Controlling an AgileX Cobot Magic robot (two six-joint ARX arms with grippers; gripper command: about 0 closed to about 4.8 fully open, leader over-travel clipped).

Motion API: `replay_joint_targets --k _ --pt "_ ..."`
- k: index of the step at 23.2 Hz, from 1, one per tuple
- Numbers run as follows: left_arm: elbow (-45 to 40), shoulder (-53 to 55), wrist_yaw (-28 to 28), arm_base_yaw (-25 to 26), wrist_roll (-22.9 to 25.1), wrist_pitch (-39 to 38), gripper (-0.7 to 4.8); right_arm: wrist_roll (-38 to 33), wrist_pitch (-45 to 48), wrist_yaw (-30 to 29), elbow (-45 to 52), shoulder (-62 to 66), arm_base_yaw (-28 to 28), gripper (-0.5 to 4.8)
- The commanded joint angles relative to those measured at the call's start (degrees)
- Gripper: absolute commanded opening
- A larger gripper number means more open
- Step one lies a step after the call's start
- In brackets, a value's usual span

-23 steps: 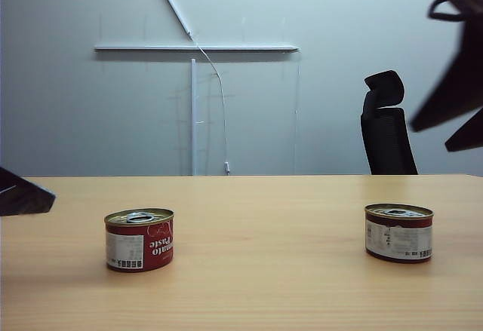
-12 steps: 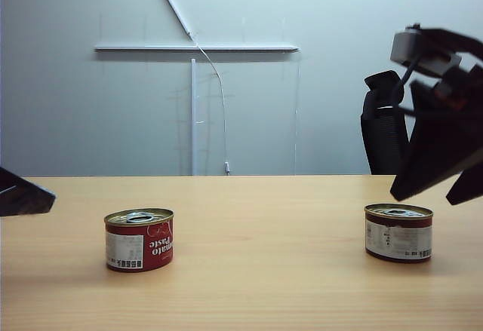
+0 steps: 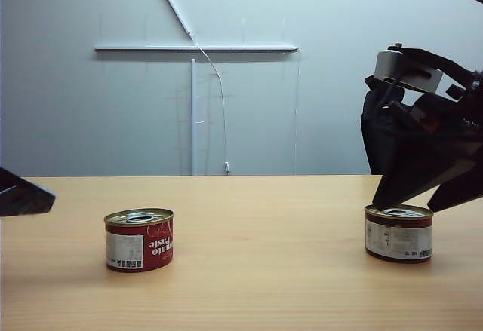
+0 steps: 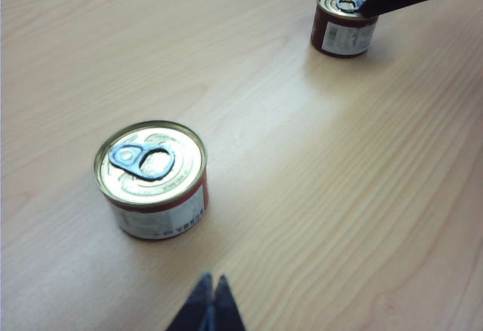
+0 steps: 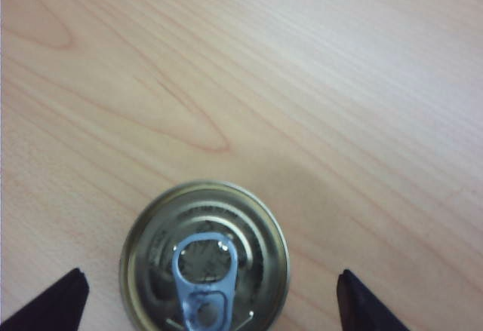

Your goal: Stack a can of tomatoes on the right onto the can of tomatoes on the left.

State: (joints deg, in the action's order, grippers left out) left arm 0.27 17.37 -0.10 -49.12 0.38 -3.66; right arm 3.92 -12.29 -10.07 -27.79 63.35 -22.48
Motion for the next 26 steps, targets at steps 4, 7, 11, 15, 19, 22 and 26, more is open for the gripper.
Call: replay_joint_targets --k 4,7,11,15,19,22,26 --pt "0.22 0.04 0.13 -0.07 0.02 0.7 -0.04 0.63 2.97 -0.52 -0.28 1.62 -0.26 4.79" --pt "0.22 0.04 0.13 -0.07 0.02 0.72 -0.04 0.63 4.07 -0.52 -0.31 3.26 -0.33 4.79" --pt "0.22 0.04 0.13 -0.07 0.02 0.72 -0.04 0.61 4.2 -0.48 -0.28 4.66 -0.35 4.79" --pt "0.22 0.04 0.13 -0.07 0.02 0.72 -0.04 0.61 5.16 -0.48 -0.28 5.77 -0.35 4.79" --pt "0.22 0.04 0.13 -0.07 0.02 0.7 -0.04 0.59 6.29 -0.09 -0.28 5.88 -0.35 4.79" --pt "0.22 0.04 0.13 -0.07 0.02 0.72 -0.04 0.59 6.69 -0.11 -0.31 5.88 -0.35 4.79" --pt "0.22 0.02 0.13 -0.07 0.02 0.72 -0.04 0.59 6.73 -0.09 -0.28 5.88 -0.35 4.79"
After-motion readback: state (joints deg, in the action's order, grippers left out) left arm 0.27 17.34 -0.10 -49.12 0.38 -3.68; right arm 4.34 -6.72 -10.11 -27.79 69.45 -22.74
